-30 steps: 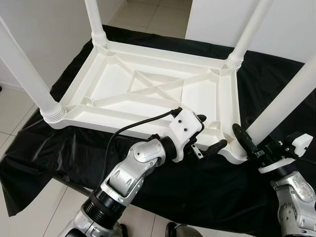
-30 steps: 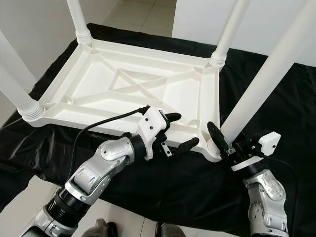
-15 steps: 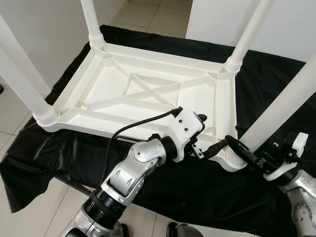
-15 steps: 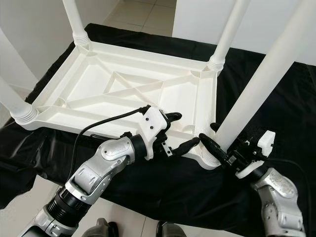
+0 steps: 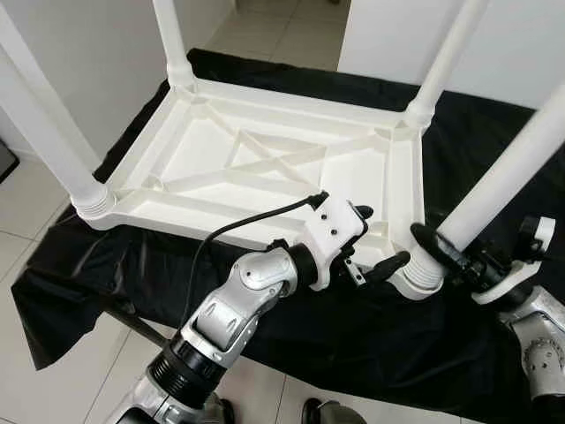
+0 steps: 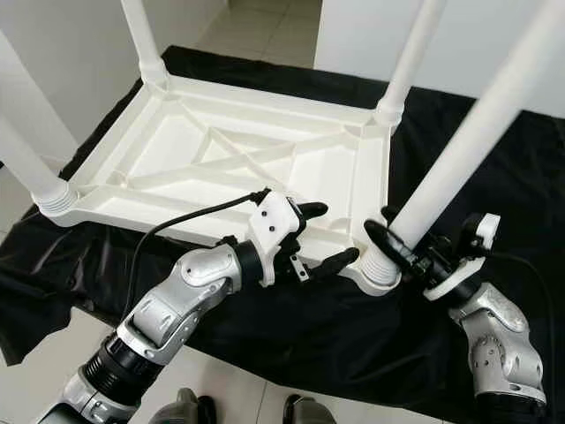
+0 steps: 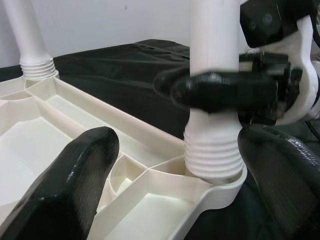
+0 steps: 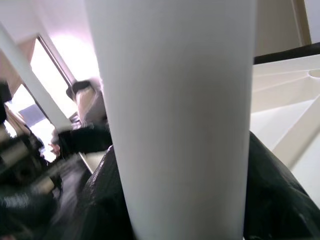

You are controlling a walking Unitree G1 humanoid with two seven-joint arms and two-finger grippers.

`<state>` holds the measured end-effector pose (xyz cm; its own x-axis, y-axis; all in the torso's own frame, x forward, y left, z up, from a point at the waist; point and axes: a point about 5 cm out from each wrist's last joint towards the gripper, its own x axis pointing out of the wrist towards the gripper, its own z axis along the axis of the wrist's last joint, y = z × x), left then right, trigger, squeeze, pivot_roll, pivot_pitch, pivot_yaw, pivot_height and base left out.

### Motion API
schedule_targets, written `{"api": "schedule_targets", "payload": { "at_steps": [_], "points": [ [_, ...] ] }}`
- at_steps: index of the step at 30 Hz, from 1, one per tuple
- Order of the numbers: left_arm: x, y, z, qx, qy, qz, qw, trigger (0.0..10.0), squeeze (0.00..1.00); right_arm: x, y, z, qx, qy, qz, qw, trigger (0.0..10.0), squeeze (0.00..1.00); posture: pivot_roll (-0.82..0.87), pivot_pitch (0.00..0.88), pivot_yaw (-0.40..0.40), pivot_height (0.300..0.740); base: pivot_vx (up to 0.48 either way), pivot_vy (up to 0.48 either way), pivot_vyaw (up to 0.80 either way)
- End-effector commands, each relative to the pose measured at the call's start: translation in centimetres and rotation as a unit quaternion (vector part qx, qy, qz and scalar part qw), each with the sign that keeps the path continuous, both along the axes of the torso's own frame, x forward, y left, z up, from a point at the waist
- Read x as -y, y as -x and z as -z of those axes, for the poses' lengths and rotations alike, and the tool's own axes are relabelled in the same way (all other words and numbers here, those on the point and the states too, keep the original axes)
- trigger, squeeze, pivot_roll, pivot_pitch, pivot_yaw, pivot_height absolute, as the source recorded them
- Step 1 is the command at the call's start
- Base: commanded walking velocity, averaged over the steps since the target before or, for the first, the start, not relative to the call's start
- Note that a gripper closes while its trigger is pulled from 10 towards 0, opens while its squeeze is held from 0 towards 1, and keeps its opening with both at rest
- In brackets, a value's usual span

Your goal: Building children table

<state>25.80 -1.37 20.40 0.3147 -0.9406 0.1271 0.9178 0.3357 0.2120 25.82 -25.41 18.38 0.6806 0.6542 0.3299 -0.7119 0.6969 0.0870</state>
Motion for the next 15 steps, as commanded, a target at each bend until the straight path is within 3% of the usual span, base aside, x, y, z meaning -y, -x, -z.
{"api": "schedule_targets", "payload": {
  "at_steps": [1, 10, 15],
  "points": [
    [0.1, 0.2, 0.0, 0.005, -0.007, 0.02, 1.0, 10.0, 0.0, 0.3, 0.1, -0.1, -0.002, -0.007, 0.003, 1.0, 10.0, 0.0, 0.06, 0.172, 0.017, 0.74, 0.0, 0.0, 0.0],
    [0.1, 0.2, -0.1, 0.005, -0.004, 0.017, 1.0, 10.0, 0.0, 0.6, 0.2, 1.0, 0.001, 0.052, 0.051, 0.997, 10.0, 0.0, 0.06, 0.173, 0.01, 0.74, 0.0, 0.0, 0.0],
    [0.1, 0.2, -0.1, 0.005, -0.002, 0.015, 1.0, 10.0, 0.0, 0.9, 1.2, 2.8, -0.051, 0.069, 0.053, 0.995, 10.0, 0.0, 0.05, 0.174, 0.006, 0.74, 0.0, 0.0, 0.0]
  ]
}}
